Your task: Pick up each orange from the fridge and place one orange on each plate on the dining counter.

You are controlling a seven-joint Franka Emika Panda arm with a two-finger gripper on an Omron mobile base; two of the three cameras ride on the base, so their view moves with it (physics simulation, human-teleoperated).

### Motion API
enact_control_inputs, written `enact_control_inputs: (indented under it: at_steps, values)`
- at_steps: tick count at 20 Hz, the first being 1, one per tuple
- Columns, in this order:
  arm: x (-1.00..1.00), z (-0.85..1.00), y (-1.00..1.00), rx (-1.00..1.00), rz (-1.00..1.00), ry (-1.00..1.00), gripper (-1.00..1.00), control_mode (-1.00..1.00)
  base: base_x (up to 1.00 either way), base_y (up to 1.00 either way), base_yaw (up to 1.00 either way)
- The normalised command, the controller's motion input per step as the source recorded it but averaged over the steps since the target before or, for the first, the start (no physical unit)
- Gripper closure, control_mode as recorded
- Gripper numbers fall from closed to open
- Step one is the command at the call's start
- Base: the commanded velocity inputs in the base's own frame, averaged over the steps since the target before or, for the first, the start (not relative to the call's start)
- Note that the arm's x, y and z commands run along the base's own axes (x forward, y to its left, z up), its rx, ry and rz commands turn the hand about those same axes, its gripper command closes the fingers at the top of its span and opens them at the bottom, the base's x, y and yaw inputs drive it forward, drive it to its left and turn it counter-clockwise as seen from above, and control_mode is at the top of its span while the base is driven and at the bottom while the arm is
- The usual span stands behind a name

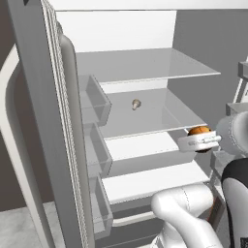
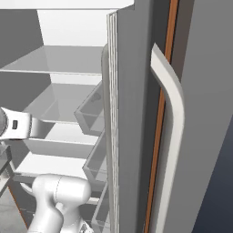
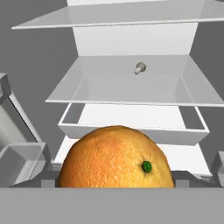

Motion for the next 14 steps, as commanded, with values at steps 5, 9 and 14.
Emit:
enact_control_inputs:
  at_steps: [5,9,14]
  values:
    - [0.0,0.01,-0.03,0.0,0.0,0.05,1.0,-1.0,0.0,0.0,0.0]
    - [0.0,0.0,0.0,0.0,0.0,0.0,1.0,-1.0,0.0,0.0,0.0]
    - [0.0,0.0,0.0,0.0,0.0,0.0,1.0,1.0,-0.56,0.06,0.0]
